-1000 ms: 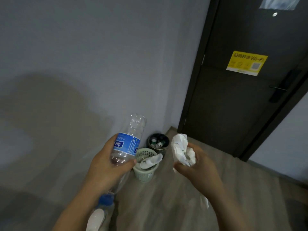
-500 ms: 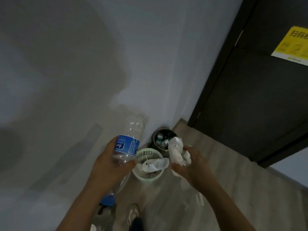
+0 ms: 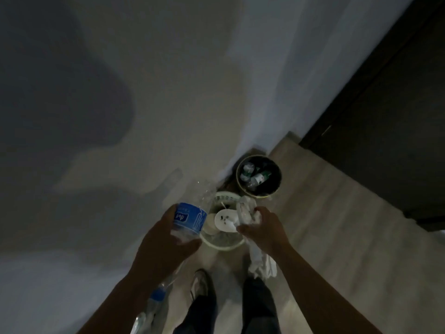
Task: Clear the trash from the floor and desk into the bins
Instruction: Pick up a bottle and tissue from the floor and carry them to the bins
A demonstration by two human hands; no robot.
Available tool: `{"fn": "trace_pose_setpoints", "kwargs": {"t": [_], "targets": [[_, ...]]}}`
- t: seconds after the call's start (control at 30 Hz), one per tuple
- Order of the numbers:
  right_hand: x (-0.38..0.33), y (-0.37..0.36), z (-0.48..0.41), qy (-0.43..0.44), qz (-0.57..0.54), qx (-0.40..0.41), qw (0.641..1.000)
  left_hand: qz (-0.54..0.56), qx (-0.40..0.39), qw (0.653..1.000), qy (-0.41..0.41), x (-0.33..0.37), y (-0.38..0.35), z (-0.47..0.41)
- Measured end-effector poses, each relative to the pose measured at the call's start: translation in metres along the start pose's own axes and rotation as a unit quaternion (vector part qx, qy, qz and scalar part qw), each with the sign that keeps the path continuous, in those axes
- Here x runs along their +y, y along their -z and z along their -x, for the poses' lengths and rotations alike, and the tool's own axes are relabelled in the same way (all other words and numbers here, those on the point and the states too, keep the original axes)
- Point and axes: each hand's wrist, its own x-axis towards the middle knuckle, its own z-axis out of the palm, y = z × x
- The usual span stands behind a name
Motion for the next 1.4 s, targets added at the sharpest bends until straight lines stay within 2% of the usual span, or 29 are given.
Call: {"fn": "trace_pose_setpoints", "kwargs": {"t": [0.2, 0.33, 0.5, 0.7, 0.93, 1.03, 1.2, 1.3, 1.4], "targets": [[0.029, -0.053, -0.115, -0.019, 0.083, -0.072, 0.994, -0.057, -0.009, 0.996, 0.068, -0.030, -0.044, -0.050], [0.046, -0.083, -0.165, -0.058, 0.020, -0.140, 0.988, -0.072, -0.004, 0.993, 0.092, -0.047, -0.069, -0.073], [0.069, -0.094, -0.193, -0.020, 0.068, -0.165, 0.984, -0.089, -0.009, 0.991, 0.103, -0.059, -0.091, -0.096], [0.089, -0.056, -0.190, -0.025, 0.086, -0.155, 0.984, -0.101, -0.033, 0.987, 0.120, -0.050, -0.108, -0.128], [0.115, 0.022, -0.203, -0.035, 0.103, -0.119, 0.987, -0.103, -0.079, 0.986, 0.101, 0.002, -0.153, -0.192], [0.132, 0.056, -0.212, -0.053, 0.102, -0.104, 0.988, -0.135, -0.099, 0.982, 0.084, 0.032, -0.187, -0.230], [0.165, 0.099, -0.224, -0.076, 0.081, -0.079, 0.991, -0.193, -0.086, 0.977, 0.039, 0.085, -0.242, -0.291], [0.180, 0.116, -0.226, -0.088, 0.059, -0.068, 0.992, -0.266, -0.079, 0.960, 0.020, 0.115, -0.259, -0.318], [0.188, 0.129, -0.224, -0.091, 0.062, -0.066, 0.992, -0.289, -0.064, 0.955, -0.024, 0.134, -0.266, -0.325]]}}
